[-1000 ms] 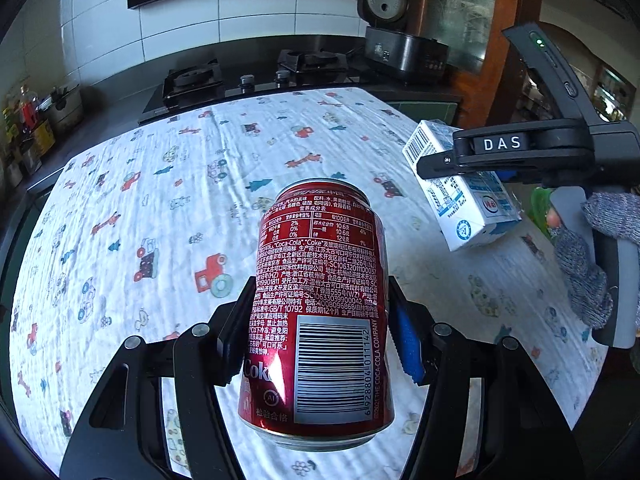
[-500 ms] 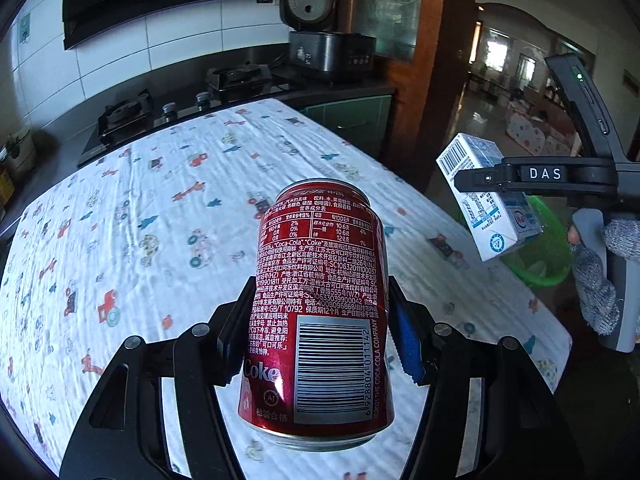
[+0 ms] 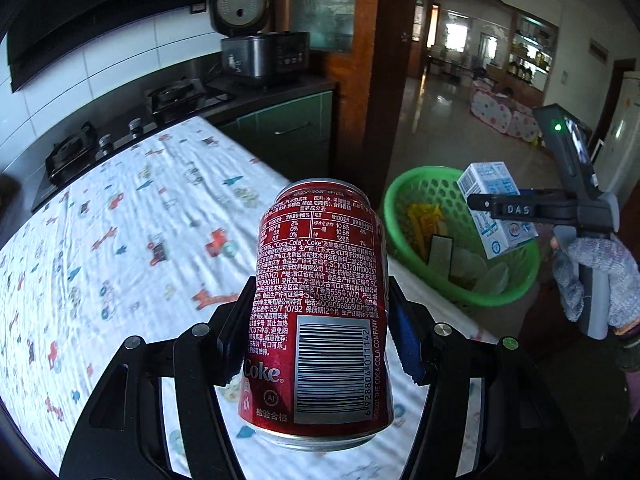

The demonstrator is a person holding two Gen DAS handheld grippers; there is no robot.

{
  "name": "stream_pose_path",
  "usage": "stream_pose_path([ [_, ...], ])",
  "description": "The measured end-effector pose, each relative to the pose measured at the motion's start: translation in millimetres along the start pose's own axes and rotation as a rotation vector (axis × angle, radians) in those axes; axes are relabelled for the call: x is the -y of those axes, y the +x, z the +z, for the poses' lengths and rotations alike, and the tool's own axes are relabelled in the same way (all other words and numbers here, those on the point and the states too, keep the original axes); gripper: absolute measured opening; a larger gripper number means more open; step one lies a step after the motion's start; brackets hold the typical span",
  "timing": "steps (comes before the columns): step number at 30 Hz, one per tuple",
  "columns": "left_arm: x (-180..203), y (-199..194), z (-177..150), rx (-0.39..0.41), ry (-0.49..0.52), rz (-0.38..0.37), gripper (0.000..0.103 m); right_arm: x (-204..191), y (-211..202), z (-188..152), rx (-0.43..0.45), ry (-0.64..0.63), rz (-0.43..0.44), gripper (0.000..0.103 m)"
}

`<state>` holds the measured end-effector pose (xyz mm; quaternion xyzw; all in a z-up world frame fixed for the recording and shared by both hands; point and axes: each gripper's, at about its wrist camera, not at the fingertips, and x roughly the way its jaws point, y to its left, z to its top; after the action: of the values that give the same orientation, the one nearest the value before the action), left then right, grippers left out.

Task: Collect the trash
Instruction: 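Drop the milk carton into the basket with the right tool while the left tool drops the can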

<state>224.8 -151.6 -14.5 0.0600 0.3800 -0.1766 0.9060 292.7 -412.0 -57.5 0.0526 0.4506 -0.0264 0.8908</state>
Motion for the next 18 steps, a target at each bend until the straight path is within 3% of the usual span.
stream_pose_path([
  [7,33.8,17.4,23.1,0.001,0.052,-0.028,0.06,40.1,24.3,-6.4,-0.014,0.039,-0.062,0.069],
  [10,43.8,27.3,31.9,-0.004,0.065,-0.046,0.06,54.2,25.5,-9.6,0.002,0.067,-0.05,0.073],
  [18,73.9,57.3,50.5,-0.021,0.092,-0.089,0.06,69.7,-7.9,-23.8,0.064,0.062,-0.056,0.074],
])
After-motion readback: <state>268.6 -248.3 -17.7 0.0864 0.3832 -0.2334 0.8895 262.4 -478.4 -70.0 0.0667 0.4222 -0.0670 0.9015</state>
